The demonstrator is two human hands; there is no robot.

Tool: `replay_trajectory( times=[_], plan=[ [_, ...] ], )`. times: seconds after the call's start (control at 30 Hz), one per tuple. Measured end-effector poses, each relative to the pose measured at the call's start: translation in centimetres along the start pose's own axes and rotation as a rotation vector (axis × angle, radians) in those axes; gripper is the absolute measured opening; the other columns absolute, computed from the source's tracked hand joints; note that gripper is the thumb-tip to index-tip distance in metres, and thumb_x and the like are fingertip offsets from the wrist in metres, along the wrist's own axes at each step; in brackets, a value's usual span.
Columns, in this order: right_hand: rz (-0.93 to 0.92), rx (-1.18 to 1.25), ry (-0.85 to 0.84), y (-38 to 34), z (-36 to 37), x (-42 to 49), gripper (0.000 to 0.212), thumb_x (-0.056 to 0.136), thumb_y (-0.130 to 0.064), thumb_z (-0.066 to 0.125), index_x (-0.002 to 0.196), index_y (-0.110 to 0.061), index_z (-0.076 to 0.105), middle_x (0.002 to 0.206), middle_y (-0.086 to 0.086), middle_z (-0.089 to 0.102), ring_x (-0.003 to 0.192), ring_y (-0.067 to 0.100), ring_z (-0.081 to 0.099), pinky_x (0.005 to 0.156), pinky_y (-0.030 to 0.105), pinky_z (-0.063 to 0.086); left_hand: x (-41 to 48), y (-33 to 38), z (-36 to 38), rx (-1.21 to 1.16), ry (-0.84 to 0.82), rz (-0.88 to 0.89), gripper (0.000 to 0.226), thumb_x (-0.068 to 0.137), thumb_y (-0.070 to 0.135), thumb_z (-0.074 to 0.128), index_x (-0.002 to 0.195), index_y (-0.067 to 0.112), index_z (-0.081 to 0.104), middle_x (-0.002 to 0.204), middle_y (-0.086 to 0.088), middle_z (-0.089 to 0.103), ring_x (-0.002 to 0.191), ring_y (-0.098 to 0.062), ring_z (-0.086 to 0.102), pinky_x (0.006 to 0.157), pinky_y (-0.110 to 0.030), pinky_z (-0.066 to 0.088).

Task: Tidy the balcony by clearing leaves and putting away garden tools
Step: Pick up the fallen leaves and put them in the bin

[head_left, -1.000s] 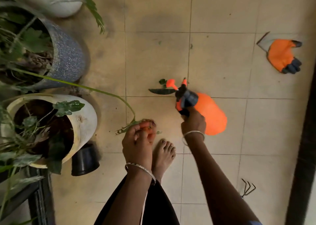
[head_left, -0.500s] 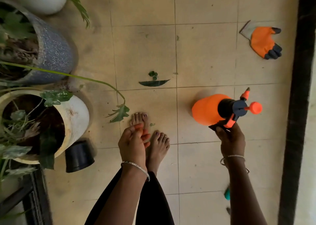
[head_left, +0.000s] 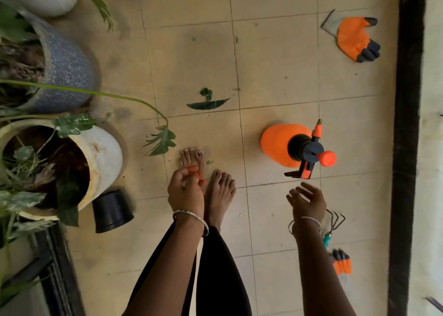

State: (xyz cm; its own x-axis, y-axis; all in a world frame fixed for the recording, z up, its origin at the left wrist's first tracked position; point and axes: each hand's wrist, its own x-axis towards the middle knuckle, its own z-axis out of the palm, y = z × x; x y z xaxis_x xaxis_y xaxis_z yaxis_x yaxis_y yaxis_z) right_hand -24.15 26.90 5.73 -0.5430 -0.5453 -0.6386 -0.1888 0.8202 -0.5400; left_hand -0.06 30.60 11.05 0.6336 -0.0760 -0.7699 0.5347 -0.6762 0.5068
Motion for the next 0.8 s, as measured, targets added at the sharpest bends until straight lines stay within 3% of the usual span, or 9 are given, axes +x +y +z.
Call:
replay_trajectory(
  times=[0.1, 0.27, 0.4, 0.63, 0.8],
  plan=[
    [0.153, 0.046, -0.103, 1.1, 0.5, -2.7, 0.018, 0.087, 0.008, 0.061, 0.097, -0.006, 0.062, 0.104, 0.031, 0.064, 0.083, 0.034, 0.067, 0.070, 0.037, 0.056, 2.4, -1.4, 0.0, 0.228, 0.038, 0.127, 0.024, 0.087, 0.006, 0.059, 0.079, 0.027, 0.063, 0.092, -0.003, 0.071, 0.083, -0.025, 0.069, 0.074, -0.039, 0.058],
    [0.066, -0.067, -0.343, 1.6, 4.4, -5.1, 0.011, 0.089, -0.001, 0.064, 0.095, -0.009, 0.068, 0.089, 0.016, 0.071, 0.079, 0.029, 0.072, 0.069, 0.038, 0.059, 6.4, -4.1, 1.2, 0.600, 0.016, 0.293, 0.014, 0.090, 0.009, 0.059, 0.100, 0.015, 0.066, 0.097, -0.004, 0.071, 0.088, -0.023, 0.066, 0.069, -0.021, 0.040],
    [-0.038, -0.073, -0.364, 1.2, 9.0, -2.9, 0.013, 0.088, -0.002, 0.062, 0.092, -0.013, 0.069, 0.085, 0.010, 0.072, 0.071, 0.022, 0.072, 0.066, 0.036, 0.057, 10.5, -7.7, 2.7, 0.802, -0.125, 0.349, 0.016, 0.089, 0.012, 0.061, 0.105, 0.015, 0.062, 0.102, -0.007, 0.069, 0.094, -0.026, 0.065, 0.070, -0.025, 0.040],
    [-0.279, -0.044, -0.396, 0.2, 16.3, 3.8, 0.019, 0.087, -0.002, 0.058, 0.088, -0.019, 0.067, 0.080, 0.005, 0.069, 0.065, 0.023, 0.067, 0.059, 0.030, 0.053, 17.9, -12.7, 5.2, 1.062, -0.268, 0.536, 0.032, 0.091, 0.028, 0.065, 0.119, 0.017, 0.053, 0.115, -0.005, 0.063, 0.103, -0.025, 0.062, 0.083, -0.036, 0.048],
    [-0.350, -0.044, -0.379, 0.2, 20.2, 7.7, 0.017, 0.088, -0.004, 0.056, 0.085, -0.019, 0.064, 0.080, 0.003, 0.069, 0.066, 0.022, 0.068, 0.059, 0.032, 0.053, 21.0, -14.7, 7.2, 1.180, -0.305, 0.799, 0.037, 0.084, 0.034, 0.070, 0.113, 0.016, 0.055, 0.108, -0.005, 0.062, 0.091, -0.028, 0.064, 0.075, -0.037, 0.050]
  ],
)
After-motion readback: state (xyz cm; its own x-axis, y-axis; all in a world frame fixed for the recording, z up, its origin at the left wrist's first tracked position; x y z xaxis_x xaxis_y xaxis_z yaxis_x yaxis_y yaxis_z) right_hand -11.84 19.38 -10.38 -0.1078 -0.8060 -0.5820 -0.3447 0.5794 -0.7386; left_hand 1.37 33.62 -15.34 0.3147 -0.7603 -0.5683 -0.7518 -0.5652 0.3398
